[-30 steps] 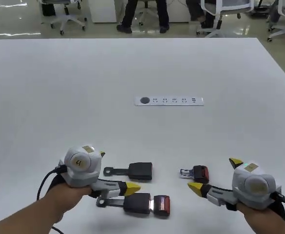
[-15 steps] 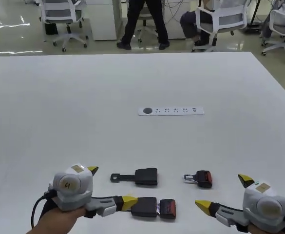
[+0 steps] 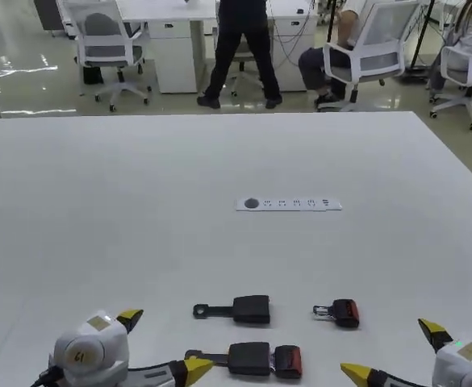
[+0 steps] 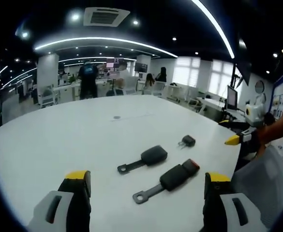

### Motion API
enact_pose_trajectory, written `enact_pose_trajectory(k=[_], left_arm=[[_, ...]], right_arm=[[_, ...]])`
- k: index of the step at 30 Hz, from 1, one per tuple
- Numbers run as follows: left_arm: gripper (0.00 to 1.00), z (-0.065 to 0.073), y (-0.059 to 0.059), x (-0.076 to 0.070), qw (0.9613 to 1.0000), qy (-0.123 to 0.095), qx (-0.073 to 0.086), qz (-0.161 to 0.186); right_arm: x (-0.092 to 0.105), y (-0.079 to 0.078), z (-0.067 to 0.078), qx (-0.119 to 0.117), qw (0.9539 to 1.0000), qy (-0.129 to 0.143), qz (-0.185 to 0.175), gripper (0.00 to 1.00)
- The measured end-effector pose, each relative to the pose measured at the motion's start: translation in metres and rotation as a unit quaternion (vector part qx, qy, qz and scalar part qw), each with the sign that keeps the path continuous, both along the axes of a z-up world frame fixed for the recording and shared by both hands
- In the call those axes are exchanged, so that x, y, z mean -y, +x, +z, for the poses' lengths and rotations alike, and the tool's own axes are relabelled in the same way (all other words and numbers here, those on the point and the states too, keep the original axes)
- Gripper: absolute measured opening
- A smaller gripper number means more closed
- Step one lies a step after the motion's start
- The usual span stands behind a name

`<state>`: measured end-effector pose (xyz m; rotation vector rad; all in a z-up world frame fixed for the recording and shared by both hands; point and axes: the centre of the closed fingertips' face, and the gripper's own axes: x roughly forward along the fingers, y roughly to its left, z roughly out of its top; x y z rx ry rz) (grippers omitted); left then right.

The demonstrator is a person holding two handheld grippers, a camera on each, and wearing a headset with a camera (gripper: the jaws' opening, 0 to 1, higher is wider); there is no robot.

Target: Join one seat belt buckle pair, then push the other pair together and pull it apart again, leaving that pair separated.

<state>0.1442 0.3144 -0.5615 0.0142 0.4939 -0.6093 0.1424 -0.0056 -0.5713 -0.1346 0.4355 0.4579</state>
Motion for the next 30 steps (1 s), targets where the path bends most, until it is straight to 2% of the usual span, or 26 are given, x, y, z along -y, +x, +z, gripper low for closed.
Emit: enact_pose_trajectory(k=[8,13,22,30], left_arm=[[1.0,0.004,-0.0058,0.0,1.0,-0.005,0.002,0.004],[1.0,0.0026,-0.0011,-0.0045,0.9998,-0.015,0.004,0.01],[1.0,-0.0017,0.0007,-0.005,0.9999,-0.014,0.004,0.007],[1.0,0.001,0.0016,-0.0021,0.9999,-0.013,0.007,0.003]], right_arm=[[0.0001,0.0009,0.0014,0.001,1.0,0.005,-0.005,0.99],[-0.0024,-0.0018,0.0027,0.0,1.0,0.006,-0.006,0.99],[-0.0034,-0.006,-0.0013,-0.005,1.0,0.004,-0.007,0.99],[-0.0029,-0.0063,-0.0053,-0.008,0.9999,0.001,-0.009,1.0]])
